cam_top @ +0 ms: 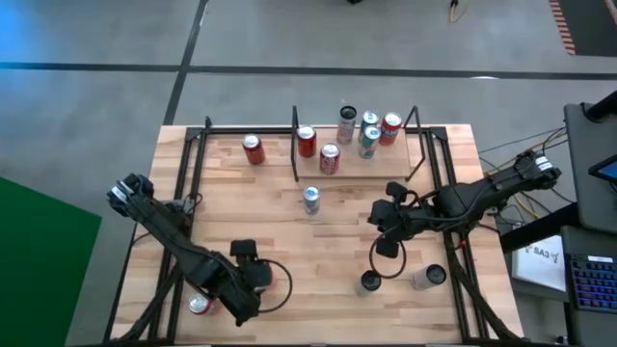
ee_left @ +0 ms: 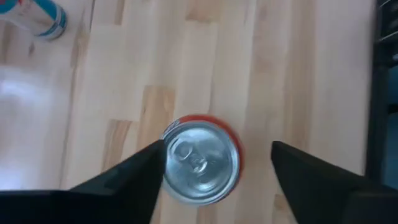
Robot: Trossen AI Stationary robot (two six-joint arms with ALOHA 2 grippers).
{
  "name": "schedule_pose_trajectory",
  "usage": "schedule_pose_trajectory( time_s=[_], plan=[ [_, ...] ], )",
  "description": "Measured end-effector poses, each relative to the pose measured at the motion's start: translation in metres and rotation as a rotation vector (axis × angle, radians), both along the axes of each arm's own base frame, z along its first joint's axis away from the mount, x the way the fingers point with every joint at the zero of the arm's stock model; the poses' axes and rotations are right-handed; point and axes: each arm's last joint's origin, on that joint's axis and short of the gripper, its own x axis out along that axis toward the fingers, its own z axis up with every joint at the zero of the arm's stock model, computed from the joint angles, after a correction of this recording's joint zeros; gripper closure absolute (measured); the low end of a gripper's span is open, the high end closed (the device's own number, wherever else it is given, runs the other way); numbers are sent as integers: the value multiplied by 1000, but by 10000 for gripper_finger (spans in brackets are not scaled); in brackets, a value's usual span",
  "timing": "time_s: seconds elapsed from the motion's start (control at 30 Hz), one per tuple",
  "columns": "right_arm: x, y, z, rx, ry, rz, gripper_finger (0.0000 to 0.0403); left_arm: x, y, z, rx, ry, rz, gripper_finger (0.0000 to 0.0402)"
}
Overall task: Place canned beverage on shelf
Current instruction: Put the red soda can on the shelf
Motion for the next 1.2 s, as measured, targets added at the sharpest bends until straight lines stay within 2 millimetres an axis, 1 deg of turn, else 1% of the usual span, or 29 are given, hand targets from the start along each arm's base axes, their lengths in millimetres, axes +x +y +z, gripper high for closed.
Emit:
schedule_pose_trajectory(
  time_s=[0.07, 0.13, 0.27, 0.57, 0.77, 0.87, 1.2],
  plan=[
    [0, 0, -1, 2, -1, 0, 390, 0, 0, -3, 15, 18, 1, 94],
    [0, 0, -1, 7, 0, 3, 390, 1, 0, -6, 25, 28, 3, 74],
    [1, 0, -1, 10, -3, 5, 390, 2, -1, -8, 31, 33, 5, 55],
    [1, 0, -1, 9, -3, 5, 390, 2, -2, -14, 43, 46, 9, 60],
    [1, 0, -1, 8, -3, 6, 390, -2, 3, -29, 76, 80, 36, 61],
    [1, 0, -1, 8, -3, 6, 390, -4, 5, -37, 93, 77, 48, 61],
    [1, 1, -1, 10, -6, 6, 390, -3, 5, -58, 74, 39, 29, 66]
  ],
)
